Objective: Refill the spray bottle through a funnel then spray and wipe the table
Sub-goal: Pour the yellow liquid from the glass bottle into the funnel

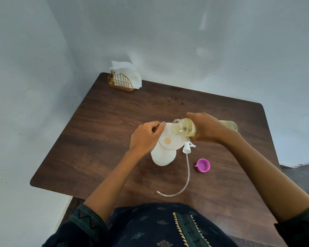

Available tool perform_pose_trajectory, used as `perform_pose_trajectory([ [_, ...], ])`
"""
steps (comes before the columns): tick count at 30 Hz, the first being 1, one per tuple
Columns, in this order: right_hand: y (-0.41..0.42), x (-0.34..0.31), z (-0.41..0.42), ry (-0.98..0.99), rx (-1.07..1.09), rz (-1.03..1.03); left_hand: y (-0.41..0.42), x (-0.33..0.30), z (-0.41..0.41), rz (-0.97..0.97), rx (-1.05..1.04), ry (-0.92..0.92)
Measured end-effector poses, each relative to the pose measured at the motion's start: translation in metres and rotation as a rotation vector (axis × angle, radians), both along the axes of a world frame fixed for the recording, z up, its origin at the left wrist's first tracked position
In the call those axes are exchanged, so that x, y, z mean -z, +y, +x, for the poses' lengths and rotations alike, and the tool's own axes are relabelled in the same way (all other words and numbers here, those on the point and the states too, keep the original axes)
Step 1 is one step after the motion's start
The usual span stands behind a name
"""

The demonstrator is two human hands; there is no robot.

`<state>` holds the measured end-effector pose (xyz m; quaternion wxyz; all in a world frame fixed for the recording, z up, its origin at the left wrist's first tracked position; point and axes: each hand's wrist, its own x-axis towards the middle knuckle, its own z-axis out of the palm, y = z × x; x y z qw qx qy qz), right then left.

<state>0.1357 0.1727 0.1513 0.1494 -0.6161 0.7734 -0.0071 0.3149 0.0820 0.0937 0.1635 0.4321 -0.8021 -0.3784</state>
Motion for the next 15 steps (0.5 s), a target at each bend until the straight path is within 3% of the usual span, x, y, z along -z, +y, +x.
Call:
perform_pose_trajectory([
  [15,0.0,-0.0012,0.0002,0.011,-0.01,0.008,0.0004,-0.001,0.0001,0.001,-0.001,0.003],
])
